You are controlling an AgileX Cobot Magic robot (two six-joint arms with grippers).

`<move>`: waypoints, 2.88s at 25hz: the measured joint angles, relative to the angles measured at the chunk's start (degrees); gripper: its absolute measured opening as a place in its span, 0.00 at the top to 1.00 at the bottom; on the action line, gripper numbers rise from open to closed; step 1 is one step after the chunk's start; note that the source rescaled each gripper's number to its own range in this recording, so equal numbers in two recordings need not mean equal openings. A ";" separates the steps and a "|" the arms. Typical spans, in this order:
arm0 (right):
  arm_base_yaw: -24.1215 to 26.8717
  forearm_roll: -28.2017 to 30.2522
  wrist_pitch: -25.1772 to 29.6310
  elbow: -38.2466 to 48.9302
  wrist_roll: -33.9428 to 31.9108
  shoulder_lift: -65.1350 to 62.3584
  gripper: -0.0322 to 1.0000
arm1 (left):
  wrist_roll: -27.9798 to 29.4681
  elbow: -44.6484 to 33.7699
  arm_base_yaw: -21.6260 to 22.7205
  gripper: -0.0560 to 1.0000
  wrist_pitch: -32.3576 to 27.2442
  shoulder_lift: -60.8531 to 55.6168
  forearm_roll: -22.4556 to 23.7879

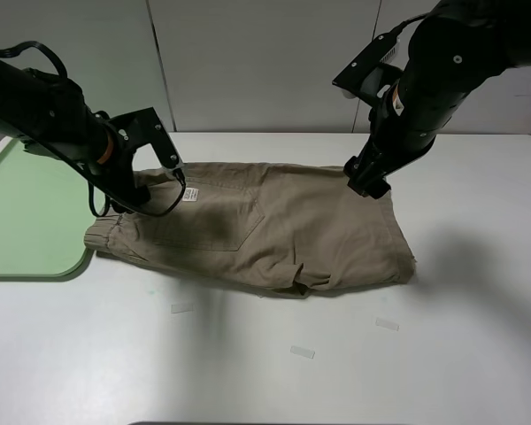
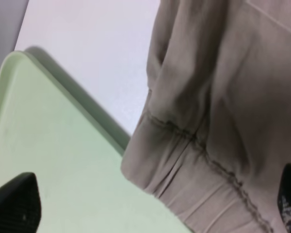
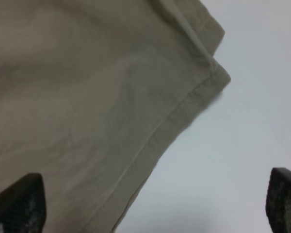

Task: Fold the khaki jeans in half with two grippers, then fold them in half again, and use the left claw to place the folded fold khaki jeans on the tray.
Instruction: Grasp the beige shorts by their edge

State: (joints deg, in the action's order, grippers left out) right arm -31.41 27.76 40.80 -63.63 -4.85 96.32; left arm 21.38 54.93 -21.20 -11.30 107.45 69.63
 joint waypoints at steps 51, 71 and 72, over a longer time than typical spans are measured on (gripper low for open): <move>-0.11 -24.62 18.22 34.85 -3.09 -90.93 0.00 | 7.31 0.00 -1.41 0.02 -5.92 -15.03 -10.13; 3.84 -24.92 18.11 35.09 -2.51 -91.49 0.00 | 7.42 0.00 -1.41 0.03 -5.74 -15.03 -10.15; 5.92 -24.92 18.11 35.09 -2.51 -92.00 0.00 | 7.55 0.00 -1.41 0.03 -5.74 -15.03 -10.15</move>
State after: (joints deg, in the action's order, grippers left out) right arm -25.49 2.84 58.90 -28.53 -7.36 4.32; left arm 28.92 54.93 -22.61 -17.04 92.43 59.48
